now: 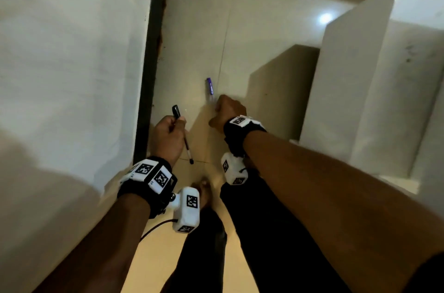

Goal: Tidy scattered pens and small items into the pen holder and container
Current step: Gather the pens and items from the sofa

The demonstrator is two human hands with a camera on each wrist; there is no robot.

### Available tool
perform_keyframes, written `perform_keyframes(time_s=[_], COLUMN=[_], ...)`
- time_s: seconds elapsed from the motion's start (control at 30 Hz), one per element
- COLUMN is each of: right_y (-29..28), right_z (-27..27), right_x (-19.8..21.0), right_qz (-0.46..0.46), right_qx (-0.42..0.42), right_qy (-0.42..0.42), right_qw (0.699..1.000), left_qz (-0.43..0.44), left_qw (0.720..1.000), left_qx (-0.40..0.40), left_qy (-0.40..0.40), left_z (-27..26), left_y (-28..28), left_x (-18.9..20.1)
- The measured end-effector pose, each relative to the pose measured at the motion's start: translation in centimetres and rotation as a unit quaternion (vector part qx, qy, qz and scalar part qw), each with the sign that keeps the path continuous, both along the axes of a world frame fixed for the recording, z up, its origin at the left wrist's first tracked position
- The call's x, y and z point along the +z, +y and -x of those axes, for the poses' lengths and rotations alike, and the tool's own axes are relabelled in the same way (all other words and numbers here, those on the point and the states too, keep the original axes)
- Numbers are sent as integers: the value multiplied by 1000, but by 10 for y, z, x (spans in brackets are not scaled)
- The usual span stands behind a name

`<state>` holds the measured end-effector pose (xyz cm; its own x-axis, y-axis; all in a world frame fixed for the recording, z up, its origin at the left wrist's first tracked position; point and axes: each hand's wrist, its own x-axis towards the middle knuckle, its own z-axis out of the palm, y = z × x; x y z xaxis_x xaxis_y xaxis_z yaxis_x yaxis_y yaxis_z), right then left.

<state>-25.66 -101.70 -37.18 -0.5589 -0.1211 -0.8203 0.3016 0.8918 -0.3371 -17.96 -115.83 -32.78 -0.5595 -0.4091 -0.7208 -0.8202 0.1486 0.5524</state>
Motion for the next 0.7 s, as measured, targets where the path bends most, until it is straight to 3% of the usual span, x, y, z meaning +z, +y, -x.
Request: perform_keyframes(time_s=[0.13, 0.27, 0.43, 0.57, 0.7], right_y=[19, 17, 11, 5, 4], right_z=[-32, -59, -83, -105, -134], right_x=[42, 91, 137, 159, 160], right_qz=[81, 160, 159, 166, 167], right_qx=[-106, -83, -45, 8, 8], right_qy=[-41, -65, 5, 22, -35], right_qw=[990, 982, 986, 986, 985], left_qz=[3, -4, -1, 13, 31], left_qw=[1000, 998, 991, 986, 989], left_qx=[-25, -70, -132, -162, -144], left_qy=[-3, -3, 34, 33, 7], left_z=[-5, -4, -7, -29, -65], left_y=[8, 14, 27, 25, 14], left_x=[24, 54, 98, 119, 126])
